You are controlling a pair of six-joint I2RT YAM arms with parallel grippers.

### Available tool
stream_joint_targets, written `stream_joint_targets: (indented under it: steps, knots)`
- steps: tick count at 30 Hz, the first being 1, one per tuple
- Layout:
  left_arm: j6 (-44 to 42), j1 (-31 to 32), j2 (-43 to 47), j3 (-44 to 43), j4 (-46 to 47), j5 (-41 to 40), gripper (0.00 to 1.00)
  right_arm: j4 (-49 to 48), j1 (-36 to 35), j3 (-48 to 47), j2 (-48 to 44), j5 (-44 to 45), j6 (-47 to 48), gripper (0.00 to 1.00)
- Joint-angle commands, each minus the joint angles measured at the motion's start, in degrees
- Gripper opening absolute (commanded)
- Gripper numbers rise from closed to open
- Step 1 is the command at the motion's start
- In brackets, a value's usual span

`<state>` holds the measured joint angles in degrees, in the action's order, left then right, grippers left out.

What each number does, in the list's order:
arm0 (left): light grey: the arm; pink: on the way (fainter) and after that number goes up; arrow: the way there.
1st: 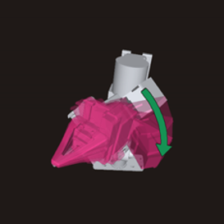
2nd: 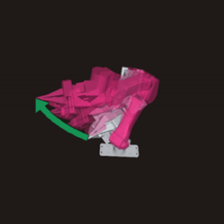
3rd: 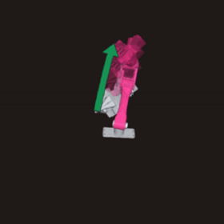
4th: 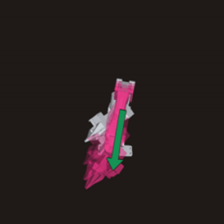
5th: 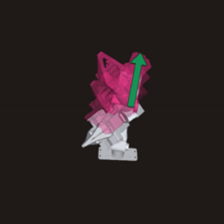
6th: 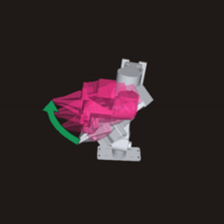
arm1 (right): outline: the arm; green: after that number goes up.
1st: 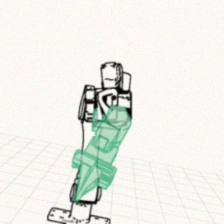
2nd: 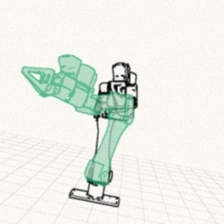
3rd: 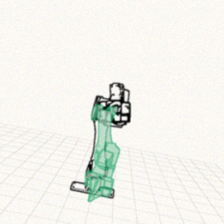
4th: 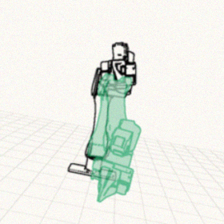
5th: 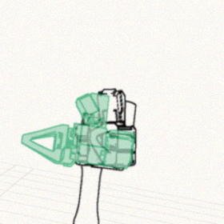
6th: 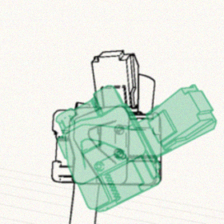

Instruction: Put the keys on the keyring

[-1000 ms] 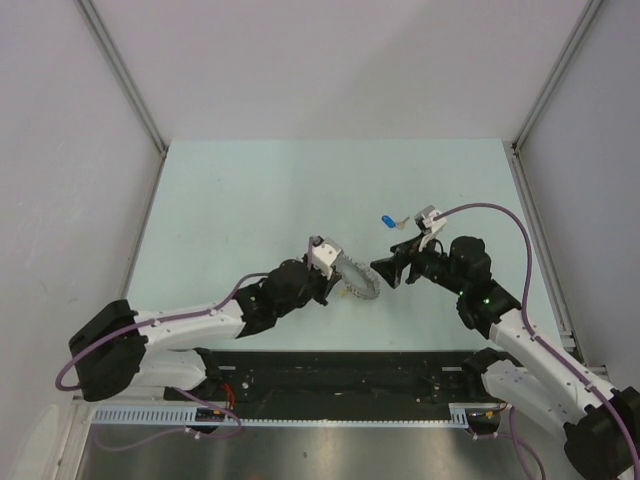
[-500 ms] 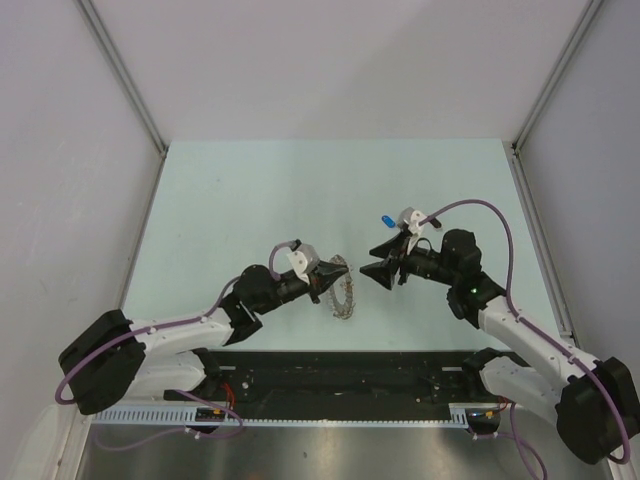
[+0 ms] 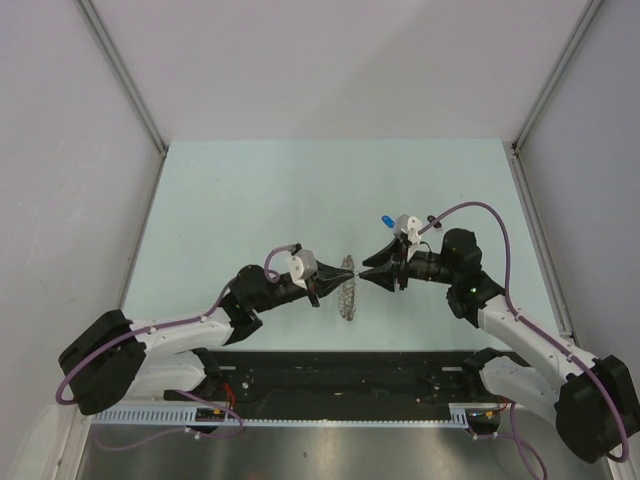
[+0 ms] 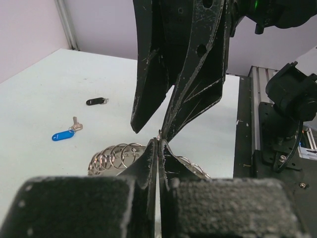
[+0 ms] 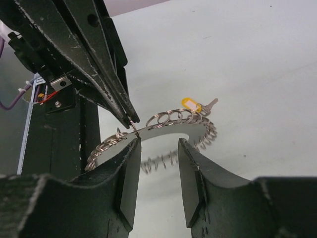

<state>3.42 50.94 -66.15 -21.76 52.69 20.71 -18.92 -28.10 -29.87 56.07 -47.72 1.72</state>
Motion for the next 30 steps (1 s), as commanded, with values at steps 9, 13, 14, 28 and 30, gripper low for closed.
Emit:
stream_joint_targets:
  steps: [9, 13, 14, 28, 30]
  knots:
    - [-1.0, -0.1, 0.0, -2.4, 6.2, 2.4, 0.0, -1.0, -0.5, -0.5, -3.4, -6.1, 2.1, 0.41]
    - [-0.9, -0.1, 0.5, -2.3, 6.3, 2.8, 0.0, -1.2, -0.5, -0.5, -3.3, -7.2, 2.1, 0.39]
    - [-0.8, -0.1, 0.6, -2.3, 6.3, 3.1, 0.0, -1.2, -0.5, -0.5, -3.3, -7.2, 2.1, 0.37]
    - [0.6, -0.1, 1.5, -2.5, 7.9, 6.2, 0.0, -2.4, -0.6, -0.5, -2.1, -9.0, 1.5, 0.18]
    - [0.9, -0.1, 1.3, -2.5, 8.1, 6.4, 0.0, -3.0, -0.6, -0.5, -2.3, -9.3, 1.3, 0.14]
